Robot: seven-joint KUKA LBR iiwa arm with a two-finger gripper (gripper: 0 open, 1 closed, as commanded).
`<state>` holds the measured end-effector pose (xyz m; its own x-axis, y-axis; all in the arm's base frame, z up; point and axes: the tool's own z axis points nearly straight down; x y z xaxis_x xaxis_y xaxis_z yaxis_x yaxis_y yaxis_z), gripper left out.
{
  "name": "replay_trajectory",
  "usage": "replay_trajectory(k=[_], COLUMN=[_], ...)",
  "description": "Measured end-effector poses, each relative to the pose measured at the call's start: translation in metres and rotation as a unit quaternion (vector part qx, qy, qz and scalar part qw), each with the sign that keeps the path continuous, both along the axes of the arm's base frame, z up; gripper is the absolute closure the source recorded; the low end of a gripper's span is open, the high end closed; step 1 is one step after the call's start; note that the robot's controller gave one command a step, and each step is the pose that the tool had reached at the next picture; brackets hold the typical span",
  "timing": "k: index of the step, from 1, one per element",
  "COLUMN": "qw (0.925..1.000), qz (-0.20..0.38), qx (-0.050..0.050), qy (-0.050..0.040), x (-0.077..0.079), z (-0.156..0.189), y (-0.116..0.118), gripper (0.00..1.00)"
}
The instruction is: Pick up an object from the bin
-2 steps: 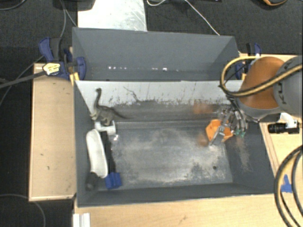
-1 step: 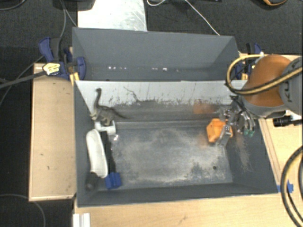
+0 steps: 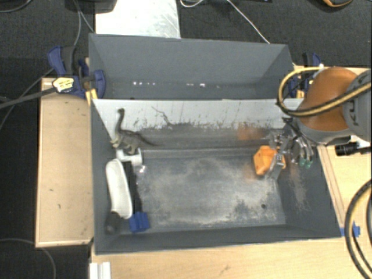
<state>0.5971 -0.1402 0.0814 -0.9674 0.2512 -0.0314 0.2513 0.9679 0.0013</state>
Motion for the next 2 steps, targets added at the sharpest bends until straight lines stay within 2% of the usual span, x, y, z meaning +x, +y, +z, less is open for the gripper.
replay_trajectory(k=[1,2], qw=[1.0,1.0], qz=[0.001,0.001], qx=[-0.001,-0.001], qy=[-0.0042,-0.0032], x=[0.0021,0.0012], z=[0.0575,0.0623], y=[-0.0006,-0.0004], gripper=[1.0,1.0])
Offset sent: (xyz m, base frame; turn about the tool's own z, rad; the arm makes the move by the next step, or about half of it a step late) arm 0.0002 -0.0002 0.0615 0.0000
